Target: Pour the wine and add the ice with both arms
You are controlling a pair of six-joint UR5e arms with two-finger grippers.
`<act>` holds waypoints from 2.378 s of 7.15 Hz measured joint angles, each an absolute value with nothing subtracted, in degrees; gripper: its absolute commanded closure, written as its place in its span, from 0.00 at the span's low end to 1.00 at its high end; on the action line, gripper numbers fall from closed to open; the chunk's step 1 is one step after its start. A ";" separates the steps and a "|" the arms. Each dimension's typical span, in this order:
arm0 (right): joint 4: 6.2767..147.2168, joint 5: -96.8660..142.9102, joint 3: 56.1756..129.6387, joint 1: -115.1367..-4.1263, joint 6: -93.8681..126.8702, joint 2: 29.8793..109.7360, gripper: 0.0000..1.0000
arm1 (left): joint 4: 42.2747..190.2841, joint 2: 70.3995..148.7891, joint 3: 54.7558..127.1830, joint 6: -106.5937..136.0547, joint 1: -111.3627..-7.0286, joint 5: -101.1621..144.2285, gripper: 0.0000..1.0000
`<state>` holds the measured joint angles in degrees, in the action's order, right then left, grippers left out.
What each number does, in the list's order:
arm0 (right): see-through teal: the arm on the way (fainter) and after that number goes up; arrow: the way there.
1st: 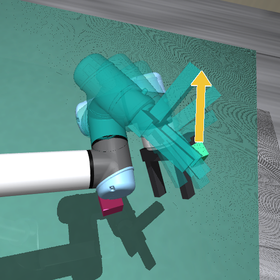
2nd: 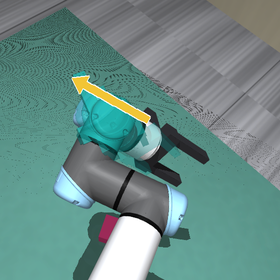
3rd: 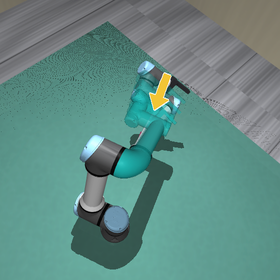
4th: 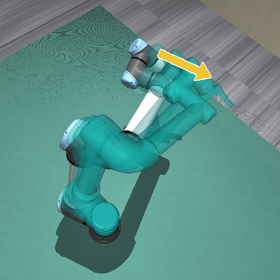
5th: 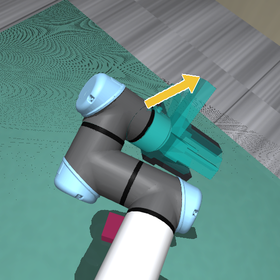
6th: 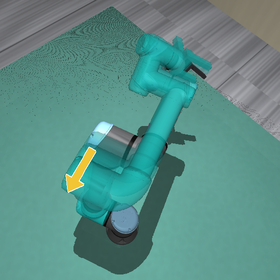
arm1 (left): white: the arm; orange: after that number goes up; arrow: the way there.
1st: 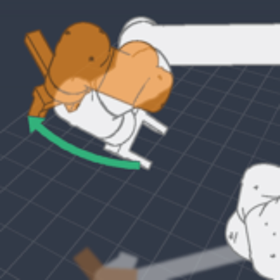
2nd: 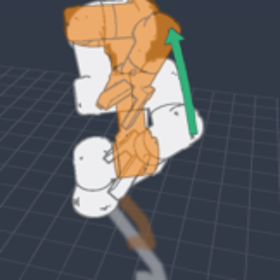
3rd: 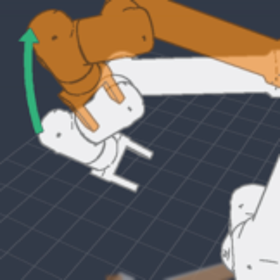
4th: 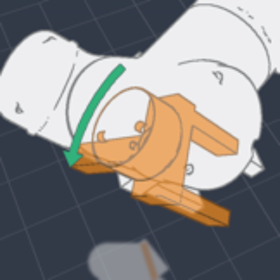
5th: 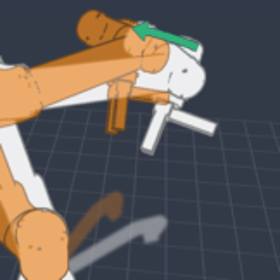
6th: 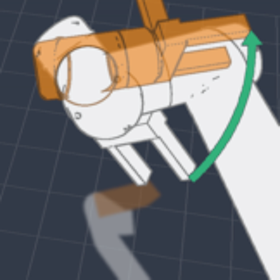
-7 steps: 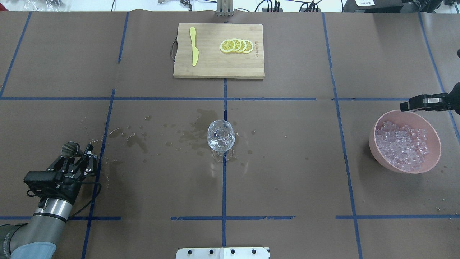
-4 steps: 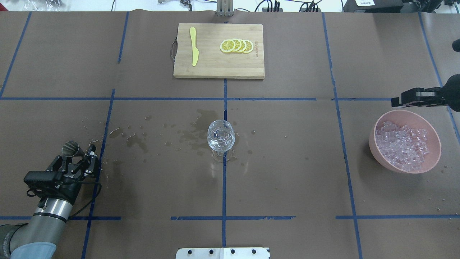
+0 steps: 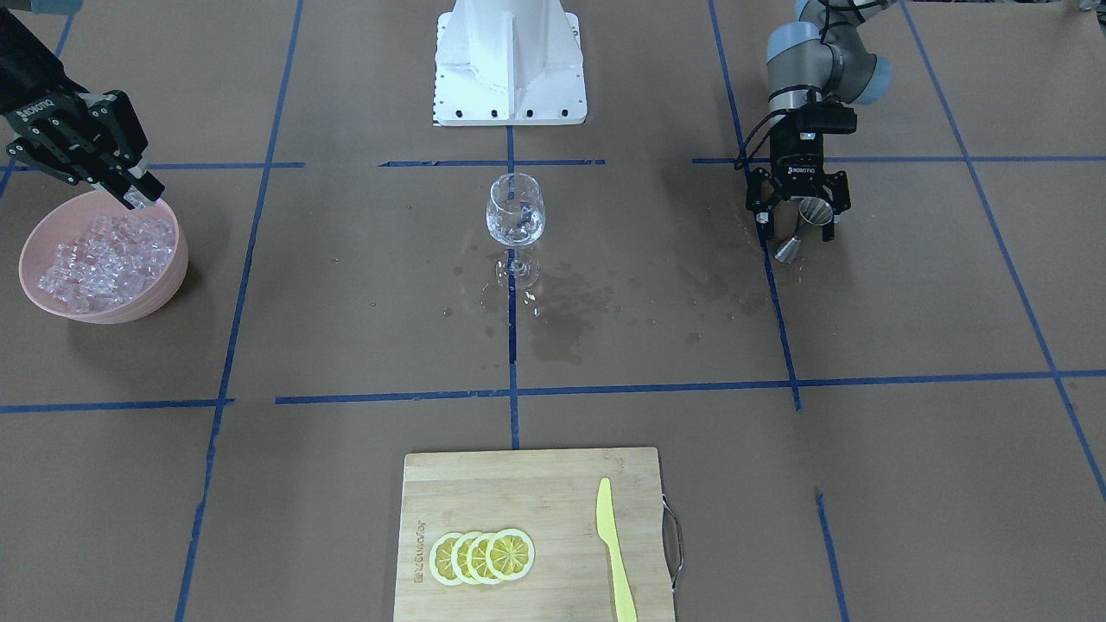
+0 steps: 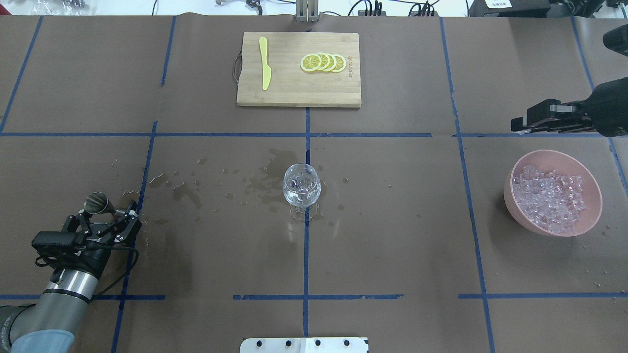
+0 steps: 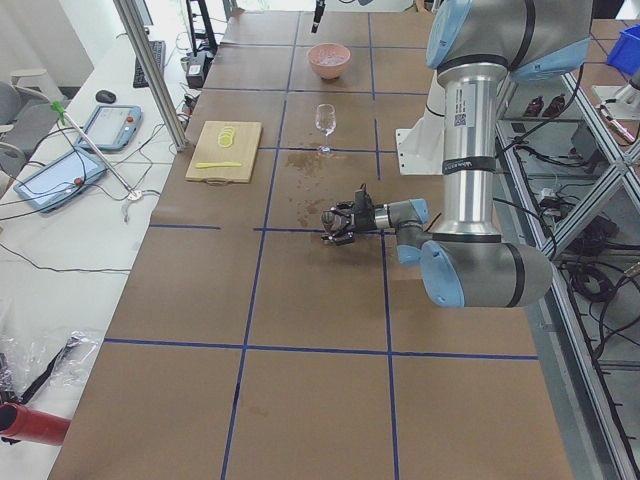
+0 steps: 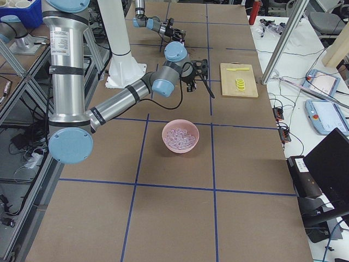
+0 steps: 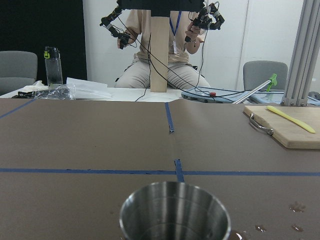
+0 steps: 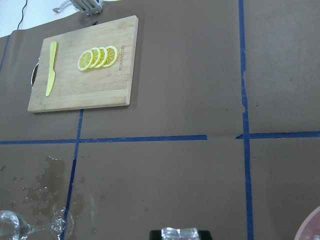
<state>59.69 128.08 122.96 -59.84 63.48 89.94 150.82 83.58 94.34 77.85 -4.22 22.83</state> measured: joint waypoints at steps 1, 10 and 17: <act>59.73 128.36 122.96 -59.74 64.44 88.94 1.00 | 150.82 83.04 94.72 77.45 -4.20 24.28 0.00; 60.37 127.50 122.18 -51.90 73.29 77.30 1.00 | 147.02 72.11 108.55 75.94 -1.93 39.94 0.00; 63.52 118.94 118.80 -42.59 75.82 67.28 1.00 | 132.16 61.20 129.43 76.53 -1.39 63.71 0.00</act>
